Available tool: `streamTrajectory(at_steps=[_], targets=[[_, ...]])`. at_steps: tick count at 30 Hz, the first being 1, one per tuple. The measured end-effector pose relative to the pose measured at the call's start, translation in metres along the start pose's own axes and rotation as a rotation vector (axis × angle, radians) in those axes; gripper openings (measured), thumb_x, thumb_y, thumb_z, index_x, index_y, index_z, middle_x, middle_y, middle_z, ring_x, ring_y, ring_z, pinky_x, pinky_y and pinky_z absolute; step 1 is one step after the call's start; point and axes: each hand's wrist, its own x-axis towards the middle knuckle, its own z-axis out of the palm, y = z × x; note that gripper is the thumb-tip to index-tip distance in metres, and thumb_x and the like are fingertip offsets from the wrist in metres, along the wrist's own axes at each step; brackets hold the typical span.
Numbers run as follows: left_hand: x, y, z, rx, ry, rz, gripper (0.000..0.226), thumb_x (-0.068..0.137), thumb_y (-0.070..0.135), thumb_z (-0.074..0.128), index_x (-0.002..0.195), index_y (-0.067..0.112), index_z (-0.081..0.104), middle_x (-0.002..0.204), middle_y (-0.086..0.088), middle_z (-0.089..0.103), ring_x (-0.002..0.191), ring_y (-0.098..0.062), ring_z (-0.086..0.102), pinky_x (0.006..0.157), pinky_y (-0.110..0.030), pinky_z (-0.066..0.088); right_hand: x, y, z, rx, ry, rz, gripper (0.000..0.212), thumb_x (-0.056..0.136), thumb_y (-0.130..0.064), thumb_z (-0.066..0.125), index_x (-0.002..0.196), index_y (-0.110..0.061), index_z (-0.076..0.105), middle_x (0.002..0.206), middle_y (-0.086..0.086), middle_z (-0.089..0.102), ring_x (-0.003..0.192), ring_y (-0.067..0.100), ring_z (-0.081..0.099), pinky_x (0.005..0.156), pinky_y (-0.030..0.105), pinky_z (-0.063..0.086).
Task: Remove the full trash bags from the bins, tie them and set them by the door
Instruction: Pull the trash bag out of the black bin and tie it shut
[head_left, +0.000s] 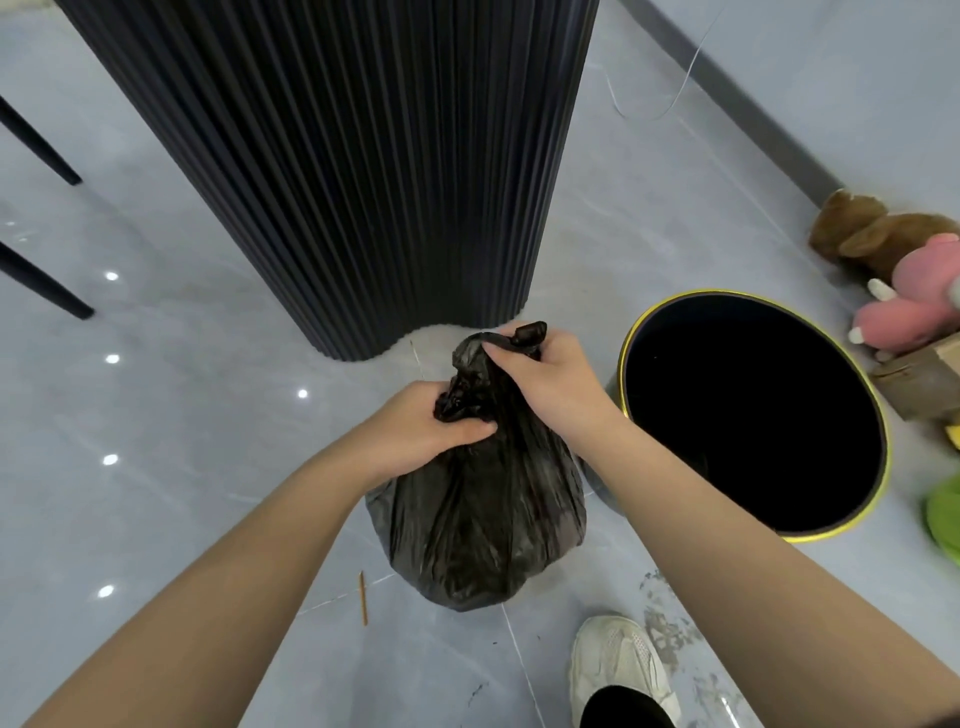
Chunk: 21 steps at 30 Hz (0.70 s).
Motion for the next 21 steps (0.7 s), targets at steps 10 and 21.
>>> streamTrajectory(at_steps=[10,21], targets=[[0.011,0.000,-0.013,-0.189,0.039,-0.014,0.017,0.091,0.016,0.058,0.106,0.024,0.061,0.109,0.002,0.069,0.100,-0.010,0.067,0.086,-0.023,0.053,-0.014,0.059,-0.010,-0.299,-0.558,0.149,0.096,0.048,-0.073,0.075,0.131,-0.035,0.045,0.133,-0.007,0.055,0.123,0.006,0.051,0.107,0.035,0.041],[0.037,0.038,-0.016,0.362,-0.120,-0.038,0.021,0.096,0.024,0.052,0.112,0.018,0.063,0.110,-0.003,0.068,0.103,-0.017,0.063,0.095,-0.038,0.050,-0.010,0.072,0.017,-0.349,-0.383,-0.041,0.112,0.052,-0.070,0.077,0.144,-0.023,0.033,0.145,-0.005,0.042,0.138,0.010,0.033,0.114,0.041,0.030]])
